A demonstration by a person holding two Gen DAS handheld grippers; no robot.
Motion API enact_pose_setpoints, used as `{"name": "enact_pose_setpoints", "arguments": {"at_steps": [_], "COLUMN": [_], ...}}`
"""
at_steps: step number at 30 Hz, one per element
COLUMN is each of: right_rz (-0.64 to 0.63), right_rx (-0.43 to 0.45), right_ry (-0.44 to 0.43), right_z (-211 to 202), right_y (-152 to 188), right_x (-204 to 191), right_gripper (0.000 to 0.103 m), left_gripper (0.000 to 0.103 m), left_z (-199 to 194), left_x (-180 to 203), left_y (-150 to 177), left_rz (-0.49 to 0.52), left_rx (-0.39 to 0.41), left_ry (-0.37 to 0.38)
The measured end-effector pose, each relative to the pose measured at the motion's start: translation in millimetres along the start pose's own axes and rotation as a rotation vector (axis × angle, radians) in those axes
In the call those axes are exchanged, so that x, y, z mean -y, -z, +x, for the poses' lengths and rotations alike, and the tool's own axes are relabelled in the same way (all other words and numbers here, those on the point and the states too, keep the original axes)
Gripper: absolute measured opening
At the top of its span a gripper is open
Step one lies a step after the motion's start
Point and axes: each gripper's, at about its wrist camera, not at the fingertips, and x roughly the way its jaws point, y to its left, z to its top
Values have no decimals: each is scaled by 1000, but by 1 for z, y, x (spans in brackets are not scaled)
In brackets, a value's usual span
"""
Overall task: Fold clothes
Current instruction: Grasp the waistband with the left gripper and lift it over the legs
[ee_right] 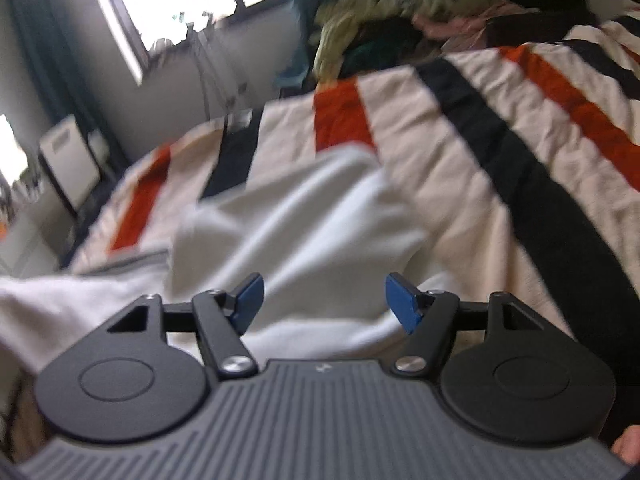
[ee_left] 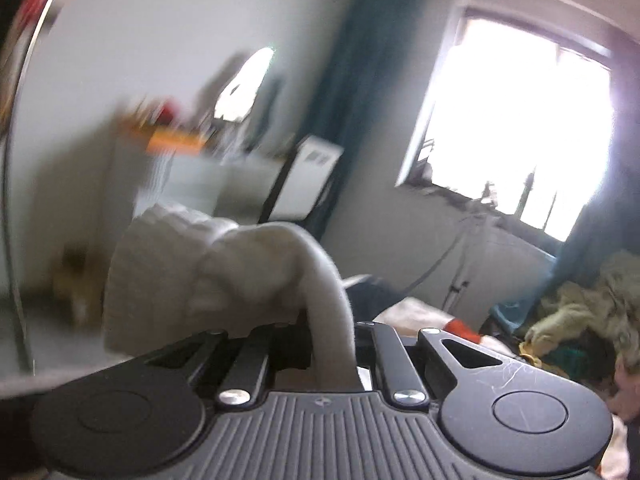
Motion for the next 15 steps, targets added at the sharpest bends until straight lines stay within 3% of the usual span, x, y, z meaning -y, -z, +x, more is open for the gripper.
{"name": "enact_pose_setpoints", "arguments": {"at_steps": [4,8,13,15], "right_rz": [112,183,278,310], "right_rx": [75,128,142,147], "right_ry": [-49,-47,-35,-29], "right_z": [-24,-33,-27,-24], "right_y": [-17,-29,-39,-42], "right_x": [25,48,77,87], "right_gripper": [69,72,72,72], "left_gripper": [10,10,12,12], "left_z": [-15,-59,-107,-122], "left_x": [99,192,278,297], "left_y": [-12,22,114,164], "left_rz": [235,470,671,735], "left_rx": [164,299,292,203], "left_ry": [93,251,450,532]}}
